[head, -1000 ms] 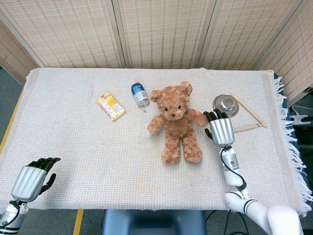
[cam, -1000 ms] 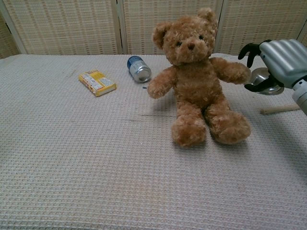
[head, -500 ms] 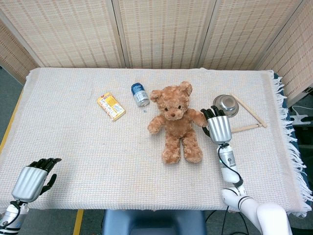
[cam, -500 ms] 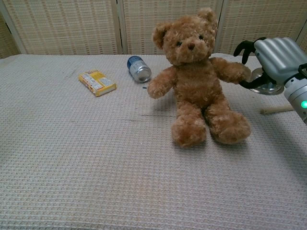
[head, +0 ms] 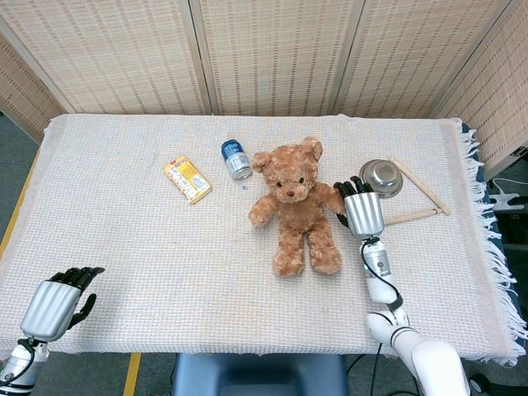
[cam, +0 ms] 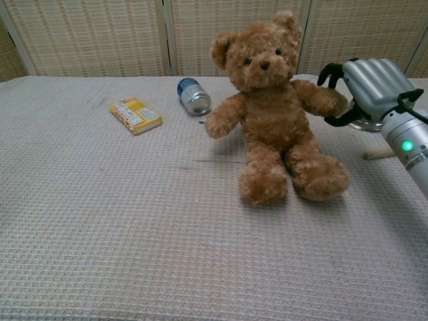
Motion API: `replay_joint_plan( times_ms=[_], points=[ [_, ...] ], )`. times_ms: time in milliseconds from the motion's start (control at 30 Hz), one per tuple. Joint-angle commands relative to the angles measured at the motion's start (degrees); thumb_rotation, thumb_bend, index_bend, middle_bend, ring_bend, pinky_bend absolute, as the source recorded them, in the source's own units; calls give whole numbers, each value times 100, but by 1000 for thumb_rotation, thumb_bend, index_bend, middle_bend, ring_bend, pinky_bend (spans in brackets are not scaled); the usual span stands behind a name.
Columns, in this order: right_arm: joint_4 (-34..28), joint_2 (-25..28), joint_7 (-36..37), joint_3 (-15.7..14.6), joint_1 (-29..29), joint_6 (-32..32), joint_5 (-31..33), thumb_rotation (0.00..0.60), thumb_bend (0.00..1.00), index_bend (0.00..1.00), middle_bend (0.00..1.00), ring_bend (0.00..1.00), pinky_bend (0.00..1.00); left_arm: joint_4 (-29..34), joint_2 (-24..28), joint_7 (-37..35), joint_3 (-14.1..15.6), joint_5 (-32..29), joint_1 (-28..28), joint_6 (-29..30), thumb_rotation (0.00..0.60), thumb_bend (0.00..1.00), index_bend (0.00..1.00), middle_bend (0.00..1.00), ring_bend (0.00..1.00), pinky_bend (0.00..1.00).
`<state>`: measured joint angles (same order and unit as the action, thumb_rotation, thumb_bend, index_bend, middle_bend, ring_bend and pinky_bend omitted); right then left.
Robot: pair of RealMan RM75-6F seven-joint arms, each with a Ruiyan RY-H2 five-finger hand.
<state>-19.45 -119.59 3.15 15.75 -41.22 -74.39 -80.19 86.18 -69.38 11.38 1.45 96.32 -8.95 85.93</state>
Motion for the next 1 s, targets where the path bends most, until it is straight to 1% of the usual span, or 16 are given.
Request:
replay_joint_plan(
  times_ms=[33,200,400,733,1000],
  points=[
    [110,-69,69,-16,-35,-7,16,600,104,380,414,248,474,2,2,0,4,7,3,6,600,439,268,346,356,556],
    [271,-142,157,-15,-65,-3,60,600,198,420,414,258,490,5,5,-8,4,23,5,25,600,439,268,346,356,556],
    [426,-194,186,14,-107,7,133,600,268,464,415,268,507,2,7,-20,6,18,5,17,600,440,268,346,356,556],
    [445,-160,157,117,-266,-13,265,600,275,477,415,270,510,3,7,-13,7,16,-1,1,600,438,268,346,356,556],
    [451,-172,177,27,-156,147,280,600,271,475,415,270,510,5,8,-6,7,24,3,14,600,440,268,346,356,556]
  ],
)
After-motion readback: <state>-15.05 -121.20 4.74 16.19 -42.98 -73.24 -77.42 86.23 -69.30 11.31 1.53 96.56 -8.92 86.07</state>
